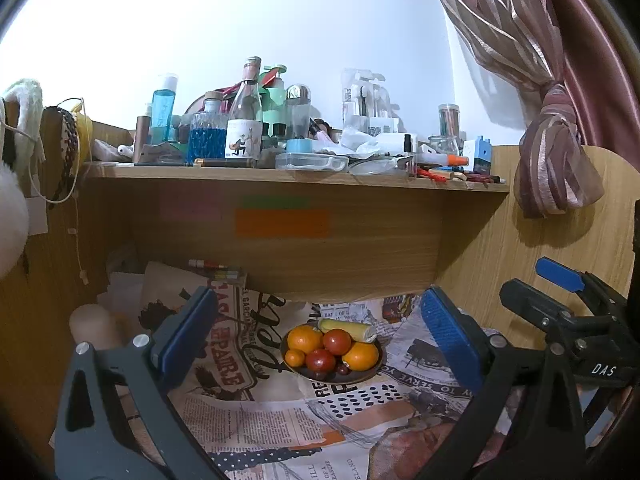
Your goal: Organize fruits
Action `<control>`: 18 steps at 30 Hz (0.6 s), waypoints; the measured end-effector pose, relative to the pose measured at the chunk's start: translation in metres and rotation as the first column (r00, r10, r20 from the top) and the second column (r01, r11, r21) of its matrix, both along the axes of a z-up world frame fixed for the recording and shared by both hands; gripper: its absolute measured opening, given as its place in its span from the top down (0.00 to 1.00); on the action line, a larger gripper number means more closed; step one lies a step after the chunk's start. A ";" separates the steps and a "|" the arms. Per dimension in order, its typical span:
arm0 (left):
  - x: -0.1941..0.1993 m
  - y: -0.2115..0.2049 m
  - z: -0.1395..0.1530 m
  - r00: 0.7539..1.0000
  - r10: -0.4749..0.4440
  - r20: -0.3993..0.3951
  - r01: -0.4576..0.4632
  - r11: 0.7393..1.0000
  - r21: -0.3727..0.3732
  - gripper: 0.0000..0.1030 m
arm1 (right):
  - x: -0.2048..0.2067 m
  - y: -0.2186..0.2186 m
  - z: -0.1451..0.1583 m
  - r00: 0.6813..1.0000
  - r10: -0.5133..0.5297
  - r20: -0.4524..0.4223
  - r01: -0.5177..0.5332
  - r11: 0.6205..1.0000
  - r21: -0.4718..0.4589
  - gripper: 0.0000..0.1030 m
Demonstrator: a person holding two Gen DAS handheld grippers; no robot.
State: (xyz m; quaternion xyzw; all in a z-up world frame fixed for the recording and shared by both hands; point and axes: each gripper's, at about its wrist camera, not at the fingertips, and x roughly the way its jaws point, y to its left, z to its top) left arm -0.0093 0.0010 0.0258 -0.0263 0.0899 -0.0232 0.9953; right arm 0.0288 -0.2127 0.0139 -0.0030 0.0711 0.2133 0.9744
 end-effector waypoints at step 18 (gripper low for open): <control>0.007 -0.008 -0.003 0.999 -0.028 -0.027 0.028 1.000 0.002 0.00 | 0.002 -0.006 -0.001 1.000 -0.018 -0.005 0.018 1.000 0.018 0.00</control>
